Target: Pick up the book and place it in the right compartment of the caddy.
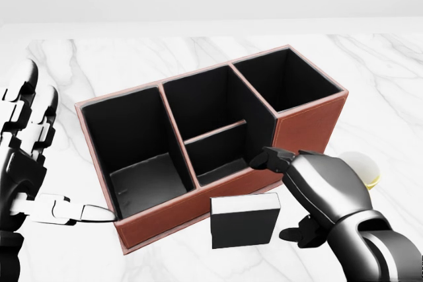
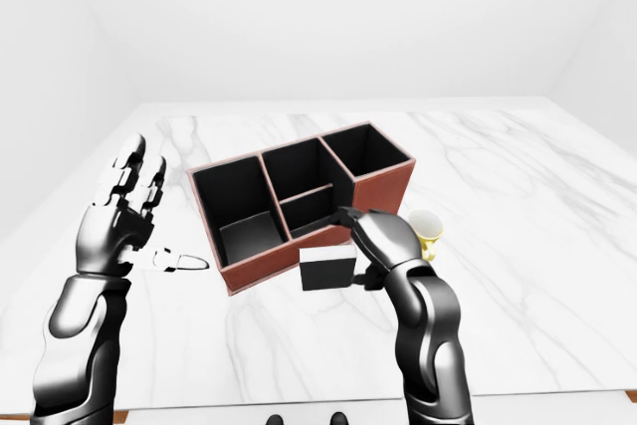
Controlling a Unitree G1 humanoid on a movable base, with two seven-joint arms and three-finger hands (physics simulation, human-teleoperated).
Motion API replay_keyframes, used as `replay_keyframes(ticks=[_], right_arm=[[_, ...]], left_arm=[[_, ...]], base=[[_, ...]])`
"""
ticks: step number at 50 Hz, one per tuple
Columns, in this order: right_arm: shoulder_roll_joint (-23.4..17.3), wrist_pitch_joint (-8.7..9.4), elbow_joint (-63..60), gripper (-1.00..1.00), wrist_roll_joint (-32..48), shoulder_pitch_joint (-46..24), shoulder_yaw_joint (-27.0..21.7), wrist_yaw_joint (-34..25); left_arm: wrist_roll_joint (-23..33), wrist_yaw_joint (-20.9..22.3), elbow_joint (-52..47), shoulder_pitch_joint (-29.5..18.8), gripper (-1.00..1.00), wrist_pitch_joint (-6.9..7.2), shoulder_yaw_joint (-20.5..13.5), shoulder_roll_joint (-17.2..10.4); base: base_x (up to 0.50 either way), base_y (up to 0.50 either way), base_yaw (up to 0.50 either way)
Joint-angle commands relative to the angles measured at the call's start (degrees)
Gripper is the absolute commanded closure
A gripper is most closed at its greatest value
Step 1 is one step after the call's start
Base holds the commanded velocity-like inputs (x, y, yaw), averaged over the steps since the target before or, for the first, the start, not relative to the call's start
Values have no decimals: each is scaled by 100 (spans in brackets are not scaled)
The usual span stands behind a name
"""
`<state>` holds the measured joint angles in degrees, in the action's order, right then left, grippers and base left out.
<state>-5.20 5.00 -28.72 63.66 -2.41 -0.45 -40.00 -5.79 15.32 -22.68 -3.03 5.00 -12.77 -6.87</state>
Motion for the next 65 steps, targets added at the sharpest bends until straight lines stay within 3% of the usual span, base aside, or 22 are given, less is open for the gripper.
replay_keyframes(ticks=[1, 22, 65], right_arm=[[-80, 0, 417, -28, 332, -283, -51, 0], [-145, 0, 721, -7, 508, -383, -108, 0], [-24, 0, 1360, -11, 739, -417, 171, 0]], left_arm=[[-21, -19, 0, -13, -100, 0, -7, -7], [-19, -8, 4, 0, -100, 0, 3, -10], [-47, -65, 53, -42, -100, 0, -20, -22]], base=[[0, 0, 0], [0, 0, 0], [0, 0, 0]])
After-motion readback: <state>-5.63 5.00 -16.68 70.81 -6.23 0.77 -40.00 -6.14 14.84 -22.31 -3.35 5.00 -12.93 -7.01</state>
